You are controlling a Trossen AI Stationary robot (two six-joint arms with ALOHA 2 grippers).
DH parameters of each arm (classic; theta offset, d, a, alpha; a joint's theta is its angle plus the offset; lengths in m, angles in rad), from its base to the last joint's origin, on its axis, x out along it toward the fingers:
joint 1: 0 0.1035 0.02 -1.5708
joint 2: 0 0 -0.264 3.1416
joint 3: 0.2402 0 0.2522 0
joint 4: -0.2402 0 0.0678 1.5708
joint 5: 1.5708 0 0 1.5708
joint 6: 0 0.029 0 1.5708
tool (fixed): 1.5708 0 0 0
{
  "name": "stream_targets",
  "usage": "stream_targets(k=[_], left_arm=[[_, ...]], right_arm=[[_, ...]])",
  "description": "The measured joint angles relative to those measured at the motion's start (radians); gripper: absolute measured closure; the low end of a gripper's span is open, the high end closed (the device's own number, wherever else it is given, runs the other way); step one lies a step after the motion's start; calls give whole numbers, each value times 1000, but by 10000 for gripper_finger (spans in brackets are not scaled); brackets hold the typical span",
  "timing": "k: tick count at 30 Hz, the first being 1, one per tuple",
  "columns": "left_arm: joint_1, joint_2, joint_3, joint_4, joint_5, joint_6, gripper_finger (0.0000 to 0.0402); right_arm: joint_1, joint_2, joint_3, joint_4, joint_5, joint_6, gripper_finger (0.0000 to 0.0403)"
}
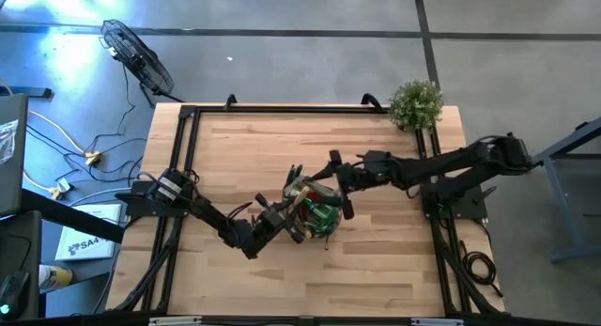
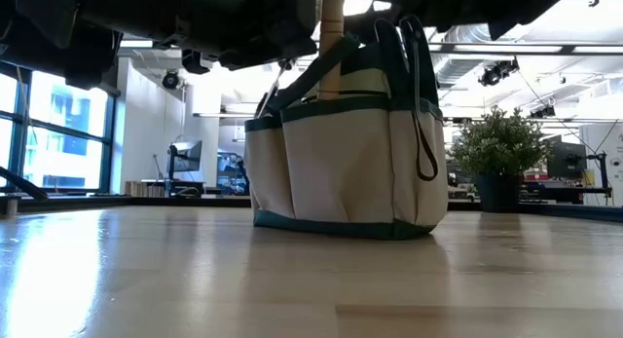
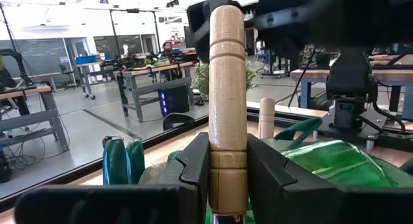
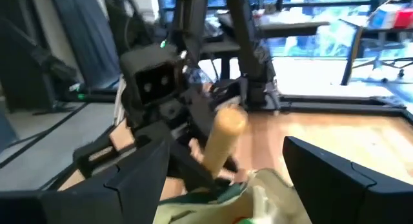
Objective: Pick & Place Garden tools in Gardening bag
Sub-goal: Put the brown trowel into the gardening bag
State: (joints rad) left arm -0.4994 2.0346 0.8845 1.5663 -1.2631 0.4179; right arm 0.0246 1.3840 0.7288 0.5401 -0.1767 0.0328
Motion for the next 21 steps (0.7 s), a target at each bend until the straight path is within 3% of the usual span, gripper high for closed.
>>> stream_targets(k=[7,21], left_arm=[[19,0,0,0,42,-5,338],[22,0,0,-10,45,-48,338]], right_arm=[[1,91,0,105,-35,-7,109],[-13,95,0,156,-89,-31,124]])
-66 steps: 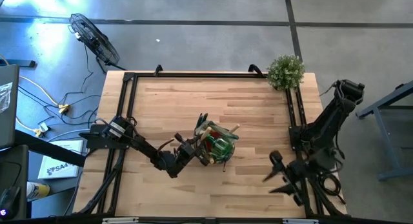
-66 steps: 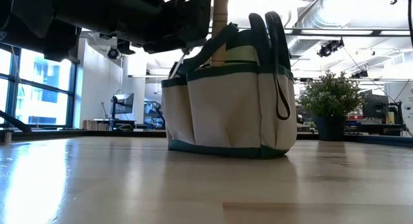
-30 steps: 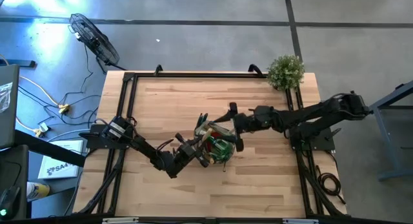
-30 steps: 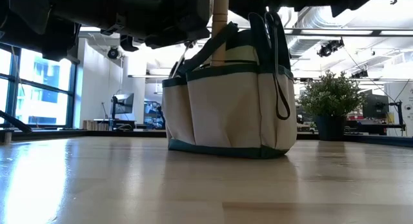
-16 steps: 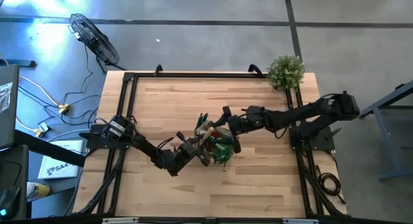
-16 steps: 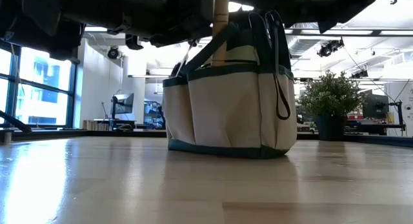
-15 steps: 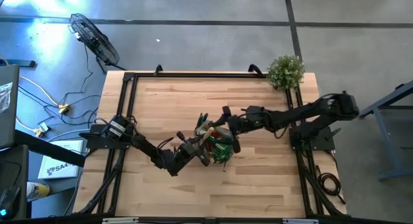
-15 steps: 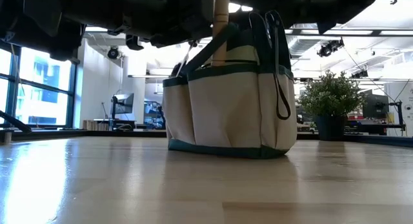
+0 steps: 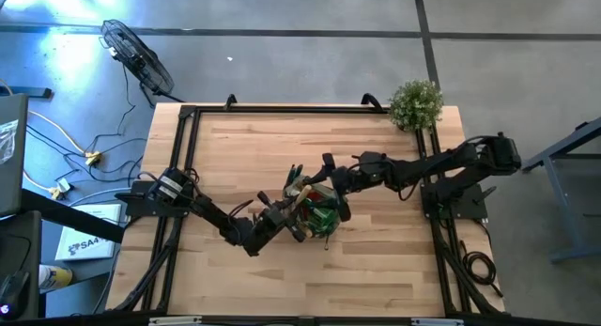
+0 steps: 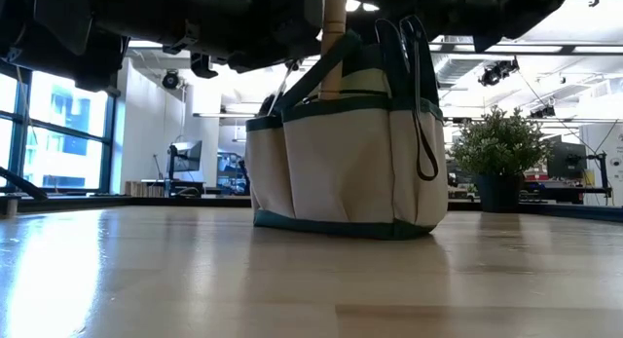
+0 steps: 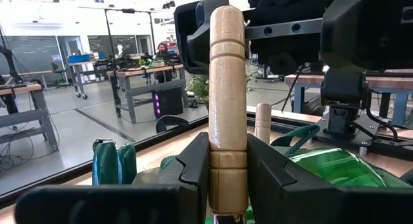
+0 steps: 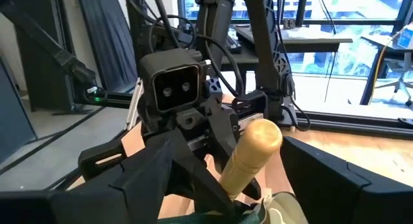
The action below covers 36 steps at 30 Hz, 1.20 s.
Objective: Pick & Place Garden tools in Gardening bag
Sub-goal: Put the brown trowel into the gardening bag
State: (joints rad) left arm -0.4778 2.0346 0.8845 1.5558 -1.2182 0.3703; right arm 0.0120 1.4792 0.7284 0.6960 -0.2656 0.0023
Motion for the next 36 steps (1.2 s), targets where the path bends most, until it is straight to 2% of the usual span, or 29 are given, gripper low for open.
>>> stream_targets(k=[8,17,22,26,36], left_arm=[[0,0,0,-7,0,-1,338],[0,0,0,-11,5,-1,338],[0,0,0,-12,6,-1,338],[0,0,0,-14,8,0,338],[0,0,0,-18,9,2,338]], right_arm=[[0,0,0,11,0,-7,175],[1,0,52,-66,-3,-7,177],[1,46,98,-116,-10,-1,177],[1,84,104,-113,-22,0,177],[1,85,104,-60,-26,25,177]])
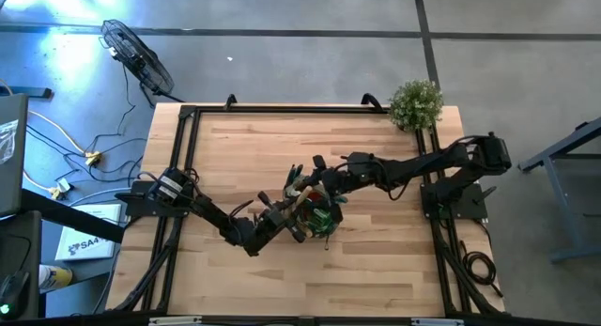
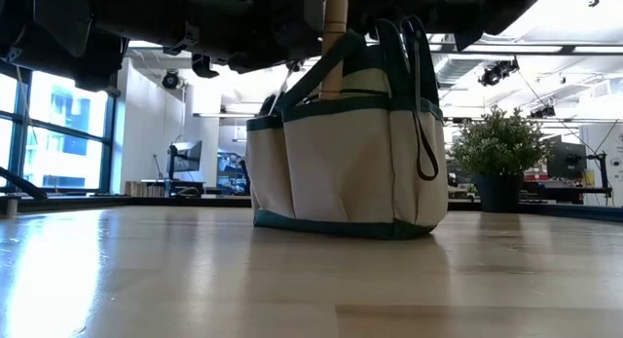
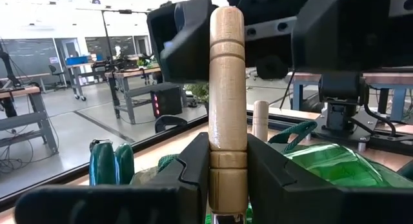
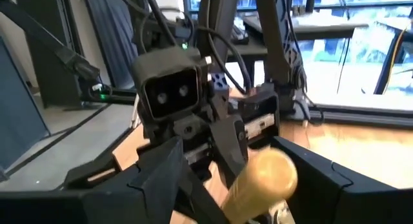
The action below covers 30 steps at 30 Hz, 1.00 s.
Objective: Pick & Place Garden tools in Gardening bag
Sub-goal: Put the brown trowel into the gardening bag
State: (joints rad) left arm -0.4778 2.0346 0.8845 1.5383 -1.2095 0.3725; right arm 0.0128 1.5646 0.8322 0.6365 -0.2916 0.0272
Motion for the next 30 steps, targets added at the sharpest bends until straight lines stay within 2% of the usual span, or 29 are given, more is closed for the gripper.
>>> stream_targets(k=[4,7,10,14,21,25,30], left_arm=[[0,0,0,0,3,0,338],[0,0,0,0,4,0,338],[0,0,0,0,4,0,338],[0,0,0,-6,10,8,338],[0,0,0,-23,16,1,334],[0,0,0,-23,14,-8,287],[0,0,0,-23,-59,-7,232]], right_arm=[[-2,0,0,-36,3,0,183],[-2,0,0,-30,4,-11,205],[-2,0,0,-28,12,-35,253],[-2,0,0,-29,25,-51,346],[-2,-1,0,-31,20,-52,349],[-2,-1,0,-33,23,-63,349],[-2,-1,0,-33,8,-62,349]])
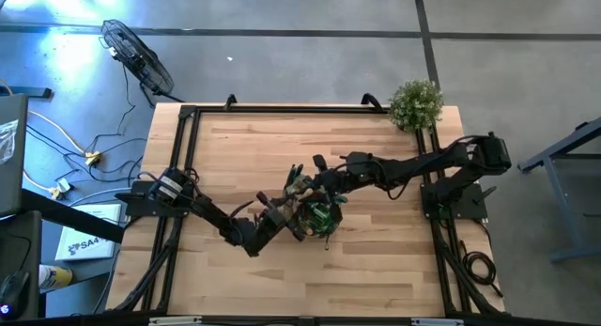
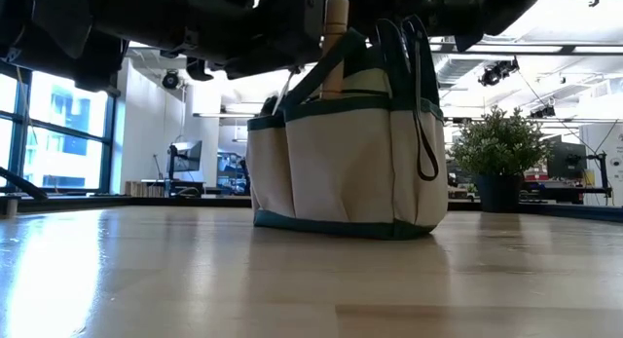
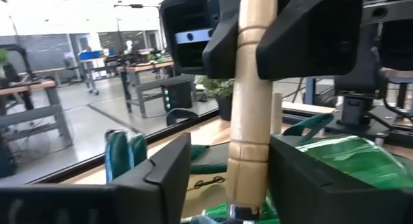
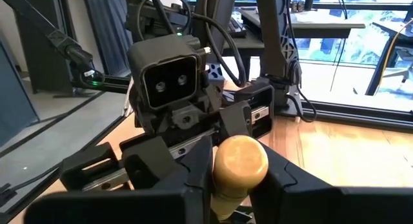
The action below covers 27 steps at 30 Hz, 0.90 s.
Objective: Pick & Place Garden tools in Gardening bag
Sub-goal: Put the brown trowel into the gardening bag
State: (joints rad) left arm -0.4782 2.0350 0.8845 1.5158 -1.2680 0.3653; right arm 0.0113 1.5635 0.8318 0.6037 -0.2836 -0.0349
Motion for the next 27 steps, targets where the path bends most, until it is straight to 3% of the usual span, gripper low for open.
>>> stream_targets(k=[7,19,23,27], left_arm=[[-17,-3,0,7,-7,9,194],[-95,-71,1,10,-52,215,190],[-116,-105,1,9,-110,334,190],[-131,-165,1,10,-246,409,190]], right_arm=[[2,0,0,-4,-24,0,349],[15,0,1,-26,-34,-42,349],[18,0,57,-161,-34,-77,349],[39,0,135,-306,1,-154,349]])
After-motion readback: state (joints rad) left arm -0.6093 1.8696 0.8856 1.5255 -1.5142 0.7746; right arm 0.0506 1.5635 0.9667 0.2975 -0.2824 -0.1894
